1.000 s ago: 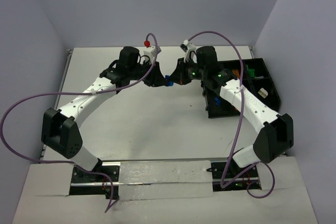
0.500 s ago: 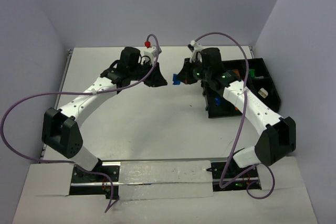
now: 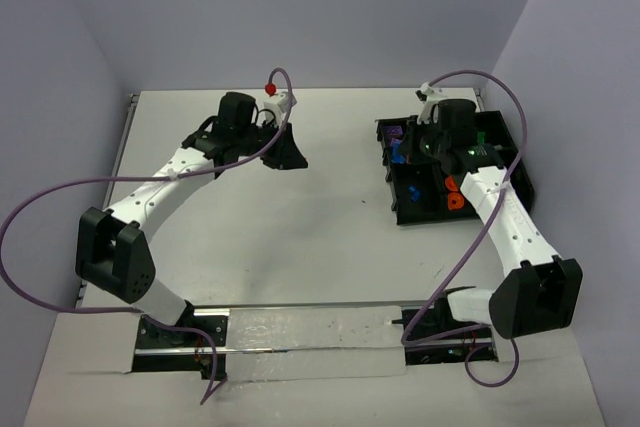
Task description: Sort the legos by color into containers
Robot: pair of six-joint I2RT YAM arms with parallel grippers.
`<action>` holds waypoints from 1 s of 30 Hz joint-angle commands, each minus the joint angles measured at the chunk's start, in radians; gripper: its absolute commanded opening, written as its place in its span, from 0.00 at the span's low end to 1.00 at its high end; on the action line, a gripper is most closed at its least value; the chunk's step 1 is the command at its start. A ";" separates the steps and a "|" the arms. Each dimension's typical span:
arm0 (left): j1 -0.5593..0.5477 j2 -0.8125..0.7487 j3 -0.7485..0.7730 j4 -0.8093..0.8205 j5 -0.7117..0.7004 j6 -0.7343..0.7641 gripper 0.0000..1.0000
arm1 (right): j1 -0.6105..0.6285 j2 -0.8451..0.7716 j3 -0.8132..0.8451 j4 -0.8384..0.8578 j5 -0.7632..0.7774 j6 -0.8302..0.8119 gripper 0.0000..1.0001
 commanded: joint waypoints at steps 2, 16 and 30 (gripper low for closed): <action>0.003 0.000 0.041 -0.010 0.051 0.029 0.00 | -0.053 -0.011 -0.025 -0.081 0.089 -0.152 0.00; 0.007 0.043 0.085 -0.039 0.083 0.007 0.00 | -0.077 0.156 -0.044 -0.050 0.144 -0.214 0.20; 0.146 0.072 -0.060 0.365 0.534 -0.454 0.00 | -0.080 0.113 0.030 -0.074 -0.006 -0.239 0.80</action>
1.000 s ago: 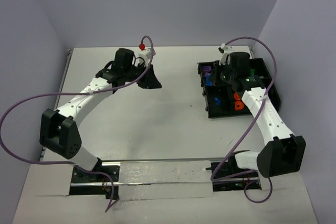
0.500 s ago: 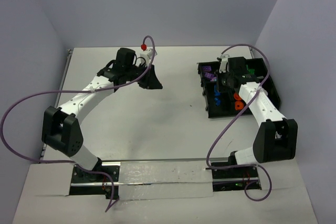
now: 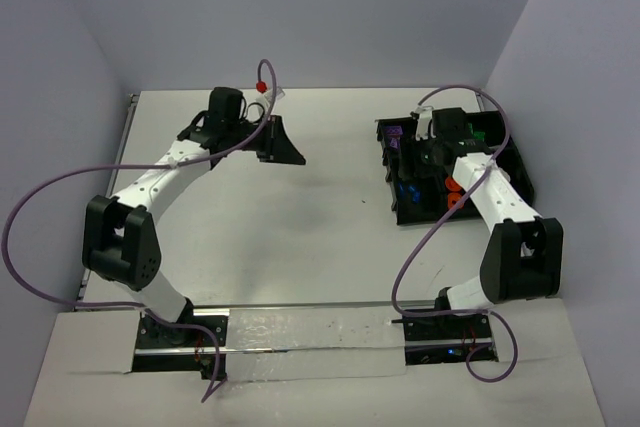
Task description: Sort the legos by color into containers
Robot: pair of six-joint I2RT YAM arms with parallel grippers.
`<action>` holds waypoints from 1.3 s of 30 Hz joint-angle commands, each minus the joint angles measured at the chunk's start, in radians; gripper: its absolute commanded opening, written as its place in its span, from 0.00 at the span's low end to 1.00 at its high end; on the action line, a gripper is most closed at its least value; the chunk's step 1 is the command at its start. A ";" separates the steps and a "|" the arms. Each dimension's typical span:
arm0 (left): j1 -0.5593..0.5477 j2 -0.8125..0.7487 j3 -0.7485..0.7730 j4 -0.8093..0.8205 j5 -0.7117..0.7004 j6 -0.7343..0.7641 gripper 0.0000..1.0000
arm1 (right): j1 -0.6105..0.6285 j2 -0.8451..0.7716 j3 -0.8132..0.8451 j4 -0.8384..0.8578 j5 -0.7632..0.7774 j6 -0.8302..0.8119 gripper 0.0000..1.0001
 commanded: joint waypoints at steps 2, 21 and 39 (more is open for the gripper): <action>0.072 -0.011 -0.136 0.491 0.335 -0.478 0.00 | -0.002 -0.095 0.085 0.019 -0.224 -0.049 0.81; 0.027 -0.052 -0.394 1.516 0.498 -1.162 0.01 | 0.484 -0.020 0.463 -0.207 -0.686 -0.560 0.83; -0.014 -0.093 -0.375 1.343 0.477 -1.041 0.00 | 0.627 -0.038 0.436 -0.114 -0.556 -0.609 0.69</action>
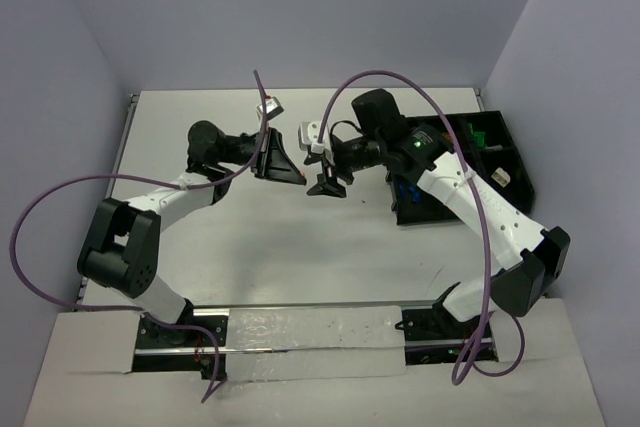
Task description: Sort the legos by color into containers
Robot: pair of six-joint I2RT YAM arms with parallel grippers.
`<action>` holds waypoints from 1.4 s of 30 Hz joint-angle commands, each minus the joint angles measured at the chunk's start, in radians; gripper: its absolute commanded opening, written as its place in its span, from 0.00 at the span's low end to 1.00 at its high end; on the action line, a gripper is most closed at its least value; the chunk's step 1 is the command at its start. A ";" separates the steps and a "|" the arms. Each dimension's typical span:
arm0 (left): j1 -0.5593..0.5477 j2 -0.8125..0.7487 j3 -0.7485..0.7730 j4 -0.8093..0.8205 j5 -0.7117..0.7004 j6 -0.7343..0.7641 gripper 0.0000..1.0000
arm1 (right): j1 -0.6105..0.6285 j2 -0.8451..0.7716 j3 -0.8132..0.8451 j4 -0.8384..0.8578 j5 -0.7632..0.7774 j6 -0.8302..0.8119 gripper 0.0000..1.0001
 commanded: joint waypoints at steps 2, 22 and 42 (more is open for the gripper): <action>-0.006 -0.047 0.024 -0.103 -0.018 0.089 0.00 | 0.033 -0.013 0.028 0.074 0.056 0.053 0.67; -0.003 -0.022 0.008 0.017 -0.048 -0.043 0.00 | 0.058 -0.012 -0.032 0.140 0.129 0.079 0.37; 0.157 -0.107 0.320 -1.281 -0.302 1.099 0.99 | -0.117 -0.101 -0.152 0.131 0.214 0.143 0.00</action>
